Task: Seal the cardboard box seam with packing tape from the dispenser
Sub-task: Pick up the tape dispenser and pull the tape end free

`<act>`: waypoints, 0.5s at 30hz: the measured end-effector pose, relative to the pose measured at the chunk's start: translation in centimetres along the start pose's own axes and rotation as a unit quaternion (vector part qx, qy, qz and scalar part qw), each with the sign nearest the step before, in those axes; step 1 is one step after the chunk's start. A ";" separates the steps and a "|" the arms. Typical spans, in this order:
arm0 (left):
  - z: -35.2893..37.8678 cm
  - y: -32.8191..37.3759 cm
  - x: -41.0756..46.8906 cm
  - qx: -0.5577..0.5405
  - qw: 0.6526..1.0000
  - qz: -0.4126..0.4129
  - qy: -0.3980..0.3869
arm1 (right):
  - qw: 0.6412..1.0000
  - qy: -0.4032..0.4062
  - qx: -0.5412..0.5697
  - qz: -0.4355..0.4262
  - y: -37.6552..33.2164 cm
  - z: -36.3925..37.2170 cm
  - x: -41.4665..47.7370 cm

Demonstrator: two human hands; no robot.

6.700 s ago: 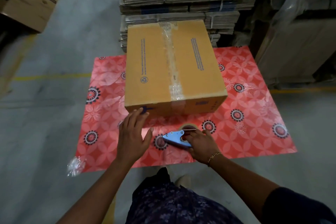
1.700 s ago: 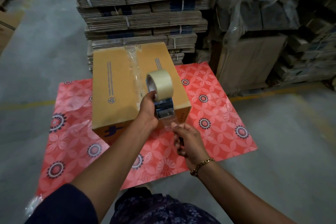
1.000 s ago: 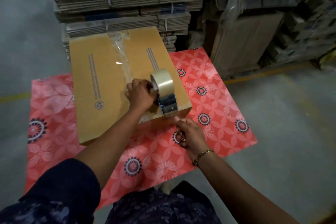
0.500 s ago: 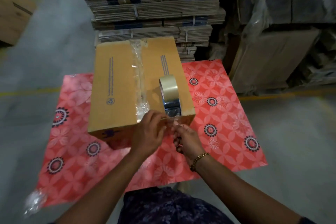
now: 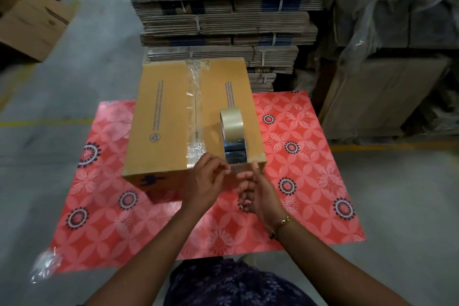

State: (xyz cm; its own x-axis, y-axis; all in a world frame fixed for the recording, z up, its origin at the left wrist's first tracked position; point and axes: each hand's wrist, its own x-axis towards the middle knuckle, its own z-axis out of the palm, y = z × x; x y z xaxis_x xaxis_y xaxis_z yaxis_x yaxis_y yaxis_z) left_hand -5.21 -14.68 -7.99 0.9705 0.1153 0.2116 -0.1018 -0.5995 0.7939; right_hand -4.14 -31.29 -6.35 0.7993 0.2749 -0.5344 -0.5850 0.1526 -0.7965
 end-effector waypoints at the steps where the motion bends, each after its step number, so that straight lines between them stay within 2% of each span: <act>1: -0.1 -0.1 0.0 -0.008 1.000 -0.010 -0.004 | 0.997 0.025 -0.056 -0.040 0.2 -1.0 0.1; 4: -0.3 -0.4 0.2 -0.027 0.999 -0.033 -0.024 | 0.956 0.092 -0.224 -0.166 0.8 -3.9 0.7; 11: 0.0 -0.2 0.3 -0.034 0.998 -0.048 -0.032 | 0.857 0.032 -0.407 -0.314 -1.2 -3.4 2.2; 15: -0.1 -0.3 0.5 -0.032 0.998 -0.051 -0.031 | 0.822 0.007 -0.455 -0.342 -1.6 -3.5 3.3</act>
State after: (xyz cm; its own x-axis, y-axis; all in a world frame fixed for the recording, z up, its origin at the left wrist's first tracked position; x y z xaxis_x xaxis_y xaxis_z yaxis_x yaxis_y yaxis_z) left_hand -4.75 -14.34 -8.09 0.9881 0.1228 0.0931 -0.0130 -0.5356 0.8444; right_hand -0.14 -33.95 -7.83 0.9040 0.4080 0.1279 0.3417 -0.5093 -0.7899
